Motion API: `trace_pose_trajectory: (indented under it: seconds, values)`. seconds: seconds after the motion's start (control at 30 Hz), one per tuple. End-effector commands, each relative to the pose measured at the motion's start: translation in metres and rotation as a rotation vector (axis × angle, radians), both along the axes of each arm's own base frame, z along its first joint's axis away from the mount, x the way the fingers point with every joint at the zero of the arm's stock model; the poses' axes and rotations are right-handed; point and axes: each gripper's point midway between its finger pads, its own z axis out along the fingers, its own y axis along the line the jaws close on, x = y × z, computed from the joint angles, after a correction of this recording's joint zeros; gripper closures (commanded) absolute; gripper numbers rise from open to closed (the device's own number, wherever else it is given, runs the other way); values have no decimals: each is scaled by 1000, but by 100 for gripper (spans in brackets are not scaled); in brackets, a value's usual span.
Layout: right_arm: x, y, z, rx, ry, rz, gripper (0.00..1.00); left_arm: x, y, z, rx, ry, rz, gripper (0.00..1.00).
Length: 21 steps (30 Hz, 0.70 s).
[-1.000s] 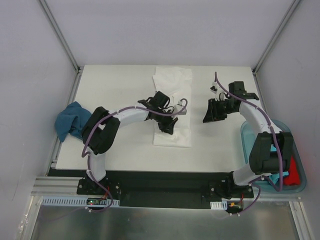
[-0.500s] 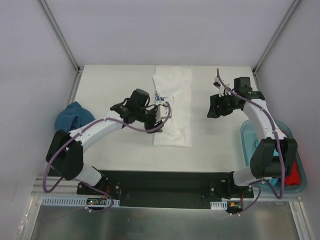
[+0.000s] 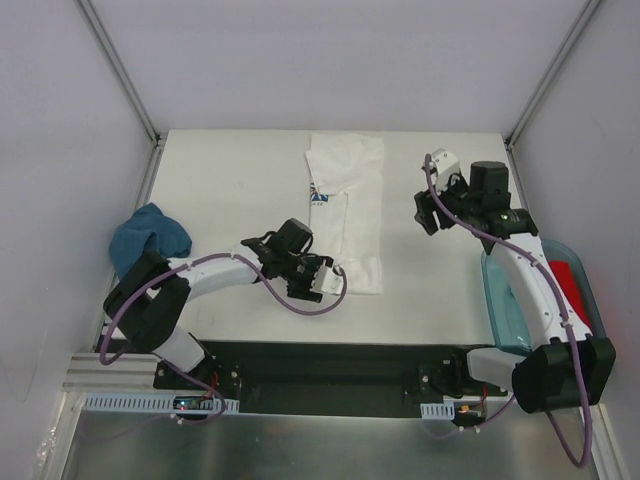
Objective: Roll the t-shirts
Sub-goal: Roll the T-shirt to the center of the board.
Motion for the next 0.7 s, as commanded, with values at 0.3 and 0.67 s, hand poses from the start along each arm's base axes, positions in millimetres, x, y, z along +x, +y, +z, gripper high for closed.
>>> trace_pose_trajectory:
  seconds: [0.3,0.67]
  values:
    - [-54,19,-57,-213,-151,316,29,13,4,-29,157,3,126,82]
    - [-131,106,-115,-288,-288,896,26,-3,-10,28,2,552,357,100]
